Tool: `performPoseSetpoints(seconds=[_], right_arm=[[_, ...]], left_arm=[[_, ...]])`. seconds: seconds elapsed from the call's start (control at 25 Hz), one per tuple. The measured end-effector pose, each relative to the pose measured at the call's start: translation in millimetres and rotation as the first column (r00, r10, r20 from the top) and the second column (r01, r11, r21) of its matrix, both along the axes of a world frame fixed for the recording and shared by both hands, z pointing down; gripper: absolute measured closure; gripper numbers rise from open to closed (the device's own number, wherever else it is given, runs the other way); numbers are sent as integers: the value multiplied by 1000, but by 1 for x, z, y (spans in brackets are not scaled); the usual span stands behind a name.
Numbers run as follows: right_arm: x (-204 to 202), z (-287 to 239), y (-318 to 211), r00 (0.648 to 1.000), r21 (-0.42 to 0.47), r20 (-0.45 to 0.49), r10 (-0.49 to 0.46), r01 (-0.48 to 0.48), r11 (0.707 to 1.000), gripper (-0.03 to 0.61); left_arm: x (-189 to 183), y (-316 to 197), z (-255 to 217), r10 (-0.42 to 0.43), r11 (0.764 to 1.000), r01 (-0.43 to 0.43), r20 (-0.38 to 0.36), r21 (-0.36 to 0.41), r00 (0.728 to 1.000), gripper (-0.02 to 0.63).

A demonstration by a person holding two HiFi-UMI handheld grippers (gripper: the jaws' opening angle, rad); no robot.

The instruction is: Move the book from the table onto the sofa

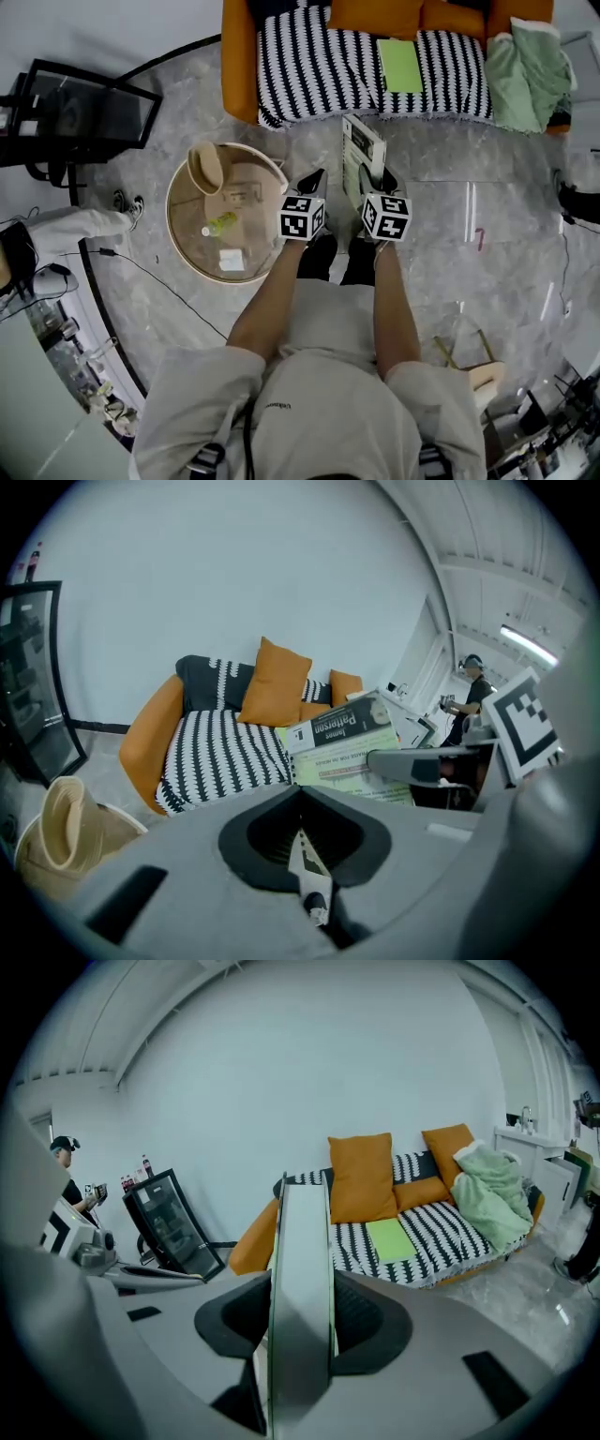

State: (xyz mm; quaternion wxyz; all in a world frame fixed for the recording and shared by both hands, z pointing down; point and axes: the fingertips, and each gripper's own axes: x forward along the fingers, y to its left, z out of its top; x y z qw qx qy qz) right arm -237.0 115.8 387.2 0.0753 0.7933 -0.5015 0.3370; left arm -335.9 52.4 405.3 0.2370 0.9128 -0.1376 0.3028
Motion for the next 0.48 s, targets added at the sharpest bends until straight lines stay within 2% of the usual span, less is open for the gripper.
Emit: performPoseSetpoints(seconds=[0.16, 0.36, 0.48], right_arm=[[23, -23, 18, 999, 5, -40, 26, -26, 1000, 411], [54, -43, 36, 998, 72, -12, 69, -68, 995, 410], [80, -52, 47, 997, 85, -27, 72, -69, 994, 411]], left_arm=[[28, 11, -28, -12, 1000, 12, -16, 14, 1000, 606], [67, 36, -52, -9, 999, 11, -54, 34, 998, 606], [91, 39, -62, 2, 998, 2, -61, 63, 998, 606]])
